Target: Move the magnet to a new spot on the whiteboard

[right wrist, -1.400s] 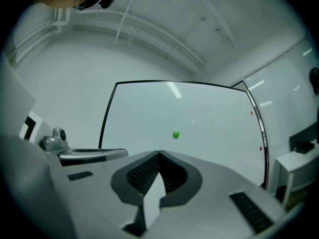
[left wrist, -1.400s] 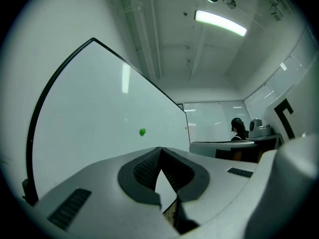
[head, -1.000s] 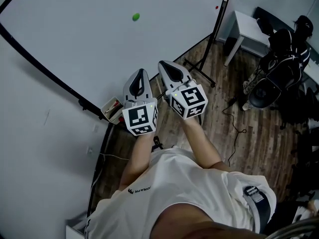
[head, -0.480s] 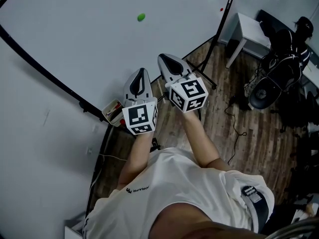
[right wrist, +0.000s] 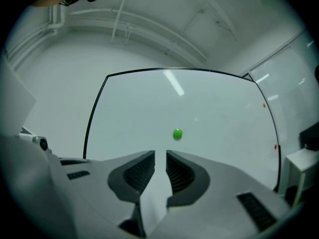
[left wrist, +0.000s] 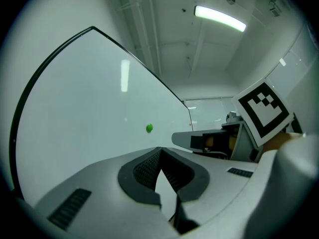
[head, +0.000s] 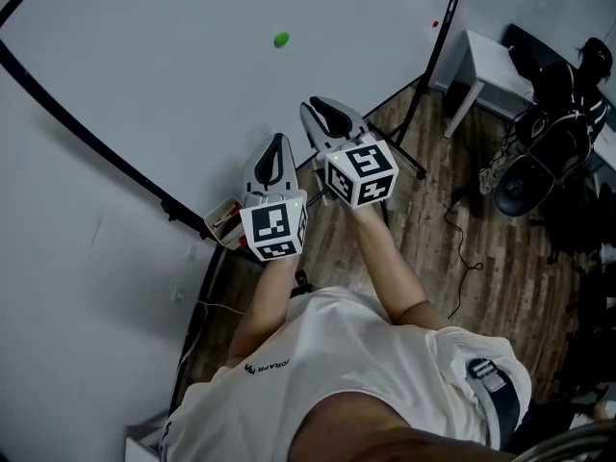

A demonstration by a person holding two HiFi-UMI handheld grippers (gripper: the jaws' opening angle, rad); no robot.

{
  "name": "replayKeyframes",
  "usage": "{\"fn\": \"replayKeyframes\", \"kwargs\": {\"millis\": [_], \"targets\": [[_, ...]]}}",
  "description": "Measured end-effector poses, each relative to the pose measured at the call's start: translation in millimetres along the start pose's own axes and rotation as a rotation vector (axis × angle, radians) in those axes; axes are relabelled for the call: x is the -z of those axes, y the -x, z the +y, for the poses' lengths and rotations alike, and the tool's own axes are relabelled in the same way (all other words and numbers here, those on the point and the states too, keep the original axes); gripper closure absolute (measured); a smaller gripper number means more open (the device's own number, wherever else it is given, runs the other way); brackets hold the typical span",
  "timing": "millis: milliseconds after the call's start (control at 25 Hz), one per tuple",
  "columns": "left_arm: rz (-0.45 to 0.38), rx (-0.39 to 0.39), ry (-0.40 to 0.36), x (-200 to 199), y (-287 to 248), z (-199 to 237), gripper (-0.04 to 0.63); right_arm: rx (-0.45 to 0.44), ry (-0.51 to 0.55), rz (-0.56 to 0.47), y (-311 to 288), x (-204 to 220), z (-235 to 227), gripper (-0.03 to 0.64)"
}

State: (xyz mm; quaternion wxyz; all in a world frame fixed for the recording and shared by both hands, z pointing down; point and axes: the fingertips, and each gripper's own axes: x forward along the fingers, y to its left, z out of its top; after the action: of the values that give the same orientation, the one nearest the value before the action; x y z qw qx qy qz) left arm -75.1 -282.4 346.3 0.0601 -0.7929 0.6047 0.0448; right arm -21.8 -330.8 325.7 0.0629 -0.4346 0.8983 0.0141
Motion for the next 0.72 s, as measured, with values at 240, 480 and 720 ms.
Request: {"fn": "replayKeyframes", "kwargs": {"millis": [240,480,720], "targets": [[0.002,-0.01,0.002,4,0,8,0.592,-0.003,-0.004,-0.001,-13,1,-2,0.534],[0.013,-0.008,0.006,9,-1,6,0.592,-0.001,-0.005,-0.005,-19,-4,-10,0.508],[0.014,-0.012,0.005,11,0,5,0.592,-0.003,0.014,-0.003,-28,-9,-14,0.5]]}}
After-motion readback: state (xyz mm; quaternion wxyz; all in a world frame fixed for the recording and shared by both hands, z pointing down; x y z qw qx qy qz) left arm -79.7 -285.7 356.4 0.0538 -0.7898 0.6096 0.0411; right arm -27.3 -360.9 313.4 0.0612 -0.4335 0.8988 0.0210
